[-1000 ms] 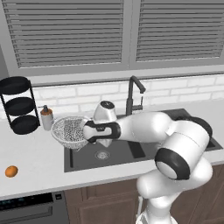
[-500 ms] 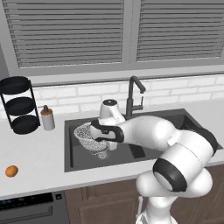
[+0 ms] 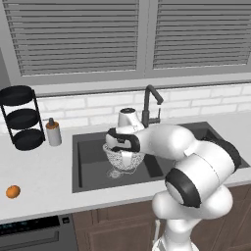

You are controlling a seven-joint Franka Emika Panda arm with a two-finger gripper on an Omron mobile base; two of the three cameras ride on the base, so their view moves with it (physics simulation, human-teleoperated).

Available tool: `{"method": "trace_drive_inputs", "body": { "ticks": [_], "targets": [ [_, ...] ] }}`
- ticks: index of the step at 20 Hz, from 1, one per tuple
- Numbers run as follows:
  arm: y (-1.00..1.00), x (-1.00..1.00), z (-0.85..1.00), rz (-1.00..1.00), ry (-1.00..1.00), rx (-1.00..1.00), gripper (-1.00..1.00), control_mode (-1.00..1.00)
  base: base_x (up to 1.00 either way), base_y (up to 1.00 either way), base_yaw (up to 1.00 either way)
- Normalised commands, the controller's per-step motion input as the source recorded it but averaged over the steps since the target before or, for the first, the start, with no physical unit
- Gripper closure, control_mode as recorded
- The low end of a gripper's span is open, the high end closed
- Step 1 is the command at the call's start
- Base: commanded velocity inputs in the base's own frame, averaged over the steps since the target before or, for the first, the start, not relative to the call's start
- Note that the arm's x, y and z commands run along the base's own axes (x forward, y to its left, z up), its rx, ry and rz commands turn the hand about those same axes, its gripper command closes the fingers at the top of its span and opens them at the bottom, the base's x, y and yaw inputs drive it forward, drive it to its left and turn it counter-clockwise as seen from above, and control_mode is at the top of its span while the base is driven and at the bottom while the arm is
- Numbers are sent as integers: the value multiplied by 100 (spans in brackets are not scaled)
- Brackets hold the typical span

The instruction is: Put the colander in the sink, put the apple, tangerine in the colander, and turn on the sink faucet and pour water over the colander.

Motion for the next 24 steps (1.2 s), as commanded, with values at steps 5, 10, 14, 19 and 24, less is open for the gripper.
{"method": "trace_drive_inputs", "body": {
  "ticks": [5,10,14,19,24],
  "targets": [
    [0,30,-14,-10,0,0,100,-100,0,0,0],
    [-10,8,-37,-1,0,0,100,-100,0,0,0],
    [-20,3,-48,0,0,0,100,-100,0,0,0],
    [-8,7,-38,0,-1,0,100,-100,0,0,0],
    [0,11,-18,0,-9,0,100,-100,0,0,0]
  ]
}}
